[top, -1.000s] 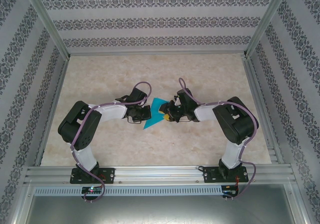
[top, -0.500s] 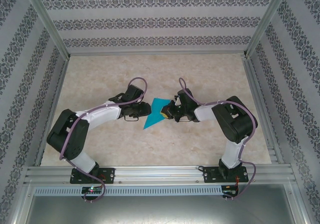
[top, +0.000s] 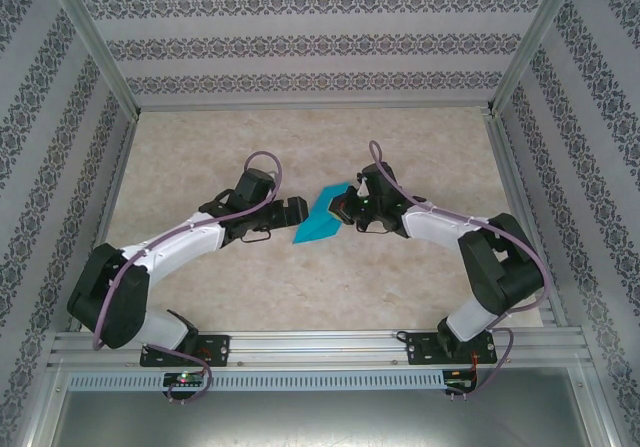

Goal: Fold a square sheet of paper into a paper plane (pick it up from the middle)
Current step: Fourth fold the wing at the center of the table.

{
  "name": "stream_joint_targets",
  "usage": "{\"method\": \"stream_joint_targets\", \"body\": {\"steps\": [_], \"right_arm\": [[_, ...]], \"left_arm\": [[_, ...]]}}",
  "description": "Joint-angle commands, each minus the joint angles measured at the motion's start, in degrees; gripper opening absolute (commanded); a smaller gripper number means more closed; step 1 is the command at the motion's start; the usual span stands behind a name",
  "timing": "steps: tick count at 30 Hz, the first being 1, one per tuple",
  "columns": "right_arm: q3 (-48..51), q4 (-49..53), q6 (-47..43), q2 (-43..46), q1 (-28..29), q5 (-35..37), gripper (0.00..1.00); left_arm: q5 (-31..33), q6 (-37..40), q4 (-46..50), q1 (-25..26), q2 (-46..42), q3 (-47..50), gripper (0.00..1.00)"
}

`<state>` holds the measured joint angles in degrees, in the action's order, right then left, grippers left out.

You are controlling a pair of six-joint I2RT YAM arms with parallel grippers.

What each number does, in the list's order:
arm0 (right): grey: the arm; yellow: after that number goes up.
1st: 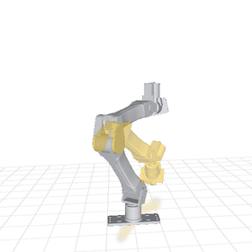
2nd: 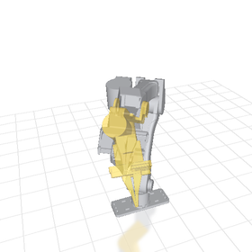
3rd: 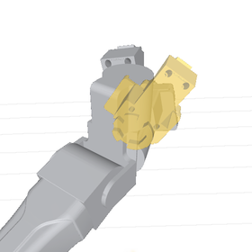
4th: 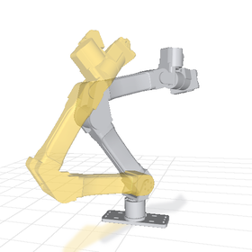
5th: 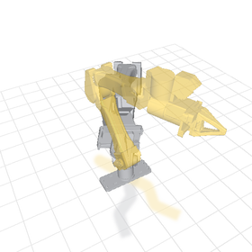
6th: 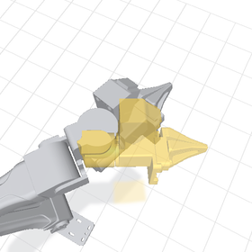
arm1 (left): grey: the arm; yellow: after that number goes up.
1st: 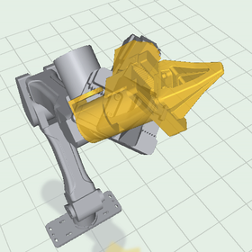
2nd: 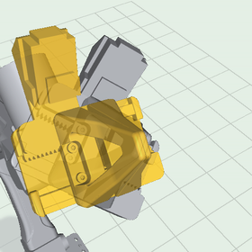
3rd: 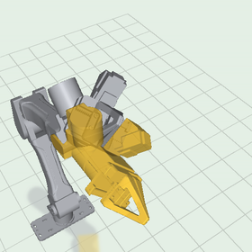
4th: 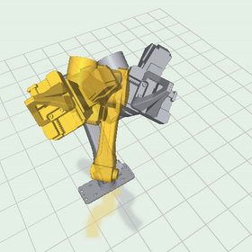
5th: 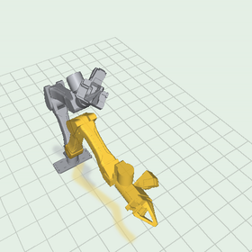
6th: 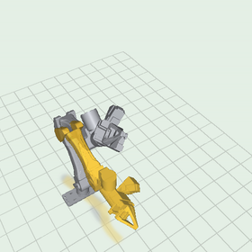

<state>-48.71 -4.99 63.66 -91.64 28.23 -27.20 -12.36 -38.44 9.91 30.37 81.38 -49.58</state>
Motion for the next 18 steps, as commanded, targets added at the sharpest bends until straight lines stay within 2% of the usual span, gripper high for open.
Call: {"method": "stream_joint_targets", "body": {"steps": [1, 9, 14, 18], "right_arm": [[-2.97, 5.71, -2.54, 2.31, -0.65, 4.17, 0.01], [-9.55, 15.20, -4.92, 4.25, -0.13, 11.14, 0.01], [-10.59, 17.17, -2.76, 1.81, -0.14, 10.92, 0.01], [-9.45, 16.24, 1.36, -0.71, -0.35, 10.75, 0.02]], "left_arm": [[0.17, 3.43, -3.01, 0.32, -2.07, -0.24, 0.96], [-0.94, 7.30, -5.95, 0.36, -2.24, 0.04, 0.99], [-4.00, 12.97, -14.00, 1.13, -2.86, 4.10, 1.00], [-2.78, 17.55, -18.19, 3.02, -1.95, 6.29, 1.00]]}}
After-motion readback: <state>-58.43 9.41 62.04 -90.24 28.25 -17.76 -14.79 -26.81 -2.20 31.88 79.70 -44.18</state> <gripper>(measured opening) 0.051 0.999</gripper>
